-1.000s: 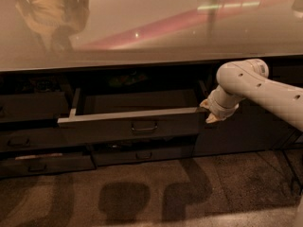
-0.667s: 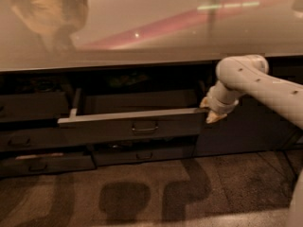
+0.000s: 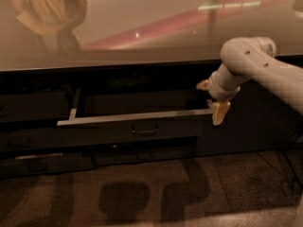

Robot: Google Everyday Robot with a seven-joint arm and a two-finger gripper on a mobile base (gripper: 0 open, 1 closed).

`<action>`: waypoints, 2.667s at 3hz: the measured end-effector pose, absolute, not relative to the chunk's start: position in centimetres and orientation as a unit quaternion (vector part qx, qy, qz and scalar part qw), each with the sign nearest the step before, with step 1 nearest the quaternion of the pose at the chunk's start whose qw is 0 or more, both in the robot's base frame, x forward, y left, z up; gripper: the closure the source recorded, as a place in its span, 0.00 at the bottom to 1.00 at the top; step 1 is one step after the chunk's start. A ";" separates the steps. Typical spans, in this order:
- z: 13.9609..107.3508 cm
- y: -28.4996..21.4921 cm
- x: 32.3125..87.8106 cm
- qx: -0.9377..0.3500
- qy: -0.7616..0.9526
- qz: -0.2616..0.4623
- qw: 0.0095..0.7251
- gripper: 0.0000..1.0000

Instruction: Open top drawer

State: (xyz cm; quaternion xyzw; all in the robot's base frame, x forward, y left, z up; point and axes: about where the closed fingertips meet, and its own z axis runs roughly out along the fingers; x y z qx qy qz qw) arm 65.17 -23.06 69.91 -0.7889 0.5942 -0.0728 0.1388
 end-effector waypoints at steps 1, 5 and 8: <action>74.9 -21.9 65.4 -0.788 0.586 -0.090 0.164 0.00; 75.2 -21.8 65.4 -0.788 0.586 -0.092 0.165 0.88; 73.0 -19.2 65.2 -0.825 0.496 0.070 0.263 1.00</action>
Offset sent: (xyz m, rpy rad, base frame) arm 0.0022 0.0103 0.0424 0.0159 -0.0504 0.0088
